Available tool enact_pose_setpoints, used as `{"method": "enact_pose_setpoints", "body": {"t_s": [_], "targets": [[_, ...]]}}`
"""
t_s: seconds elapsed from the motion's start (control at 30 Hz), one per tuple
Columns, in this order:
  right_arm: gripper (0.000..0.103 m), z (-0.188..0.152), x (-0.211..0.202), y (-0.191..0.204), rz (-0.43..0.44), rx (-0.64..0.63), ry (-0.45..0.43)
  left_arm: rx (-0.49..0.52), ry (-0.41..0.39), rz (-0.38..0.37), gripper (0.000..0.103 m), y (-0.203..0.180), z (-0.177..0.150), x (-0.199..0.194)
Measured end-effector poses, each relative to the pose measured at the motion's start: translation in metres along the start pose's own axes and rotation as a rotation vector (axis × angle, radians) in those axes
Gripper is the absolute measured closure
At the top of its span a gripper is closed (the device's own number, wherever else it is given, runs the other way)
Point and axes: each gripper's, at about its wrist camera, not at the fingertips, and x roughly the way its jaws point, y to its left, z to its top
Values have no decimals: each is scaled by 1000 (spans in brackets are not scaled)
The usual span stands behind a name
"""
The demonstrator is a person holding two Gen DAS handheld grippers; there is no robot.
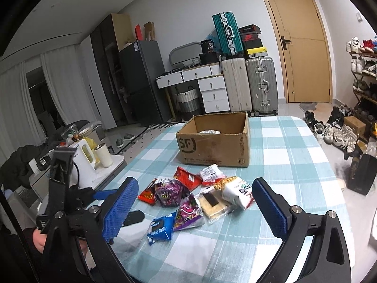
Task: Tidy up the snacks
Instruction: 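Move both tools back toward the snack pile, then grasp the blue Oreo packet with the left tool and lift it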
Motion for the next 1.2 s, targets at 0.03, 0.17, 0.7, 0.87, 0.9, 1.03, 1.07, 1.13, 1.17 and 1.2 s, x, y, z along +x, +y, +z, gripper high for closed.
{"method": "enact_pose_setpoints", "body": {"t_s": [0.03,0.17,0.7,0.87,0.9,1.03,1.07,1.13,1.17,1.2], "targets": [[4,-2,0,-1,2,6,0,2,9,-6,2,-1,-2,4],[4,-8,2,-6,3,21,9,15,53,-14,2,-5,-7,25],[4,-25,27,-27,11,69,58,31,159,-57,3,-2,-7,85],[4,-30,35,-32,8,80,77,26,169,-102,34,2,-7,93],[4,-30,36,-34,8,83,80,33,176,-109,39,1,-7,97],[4,-33,42,-36,7,93,94,55,179,-174,61,0,-11,102],[4,-34,44,-37,7,95,98,58,179,-175,61,0,-12,103],[4,-36,46,-37,8,95,103,73,171,-174,61,-1,-11,105],[4,-36,47,-37,8,94,106,72,172,-177,61,-2,-11,105],[4,-37,48,-37,8,94,109,72,176,-183,61,-2,-11,106]]}}
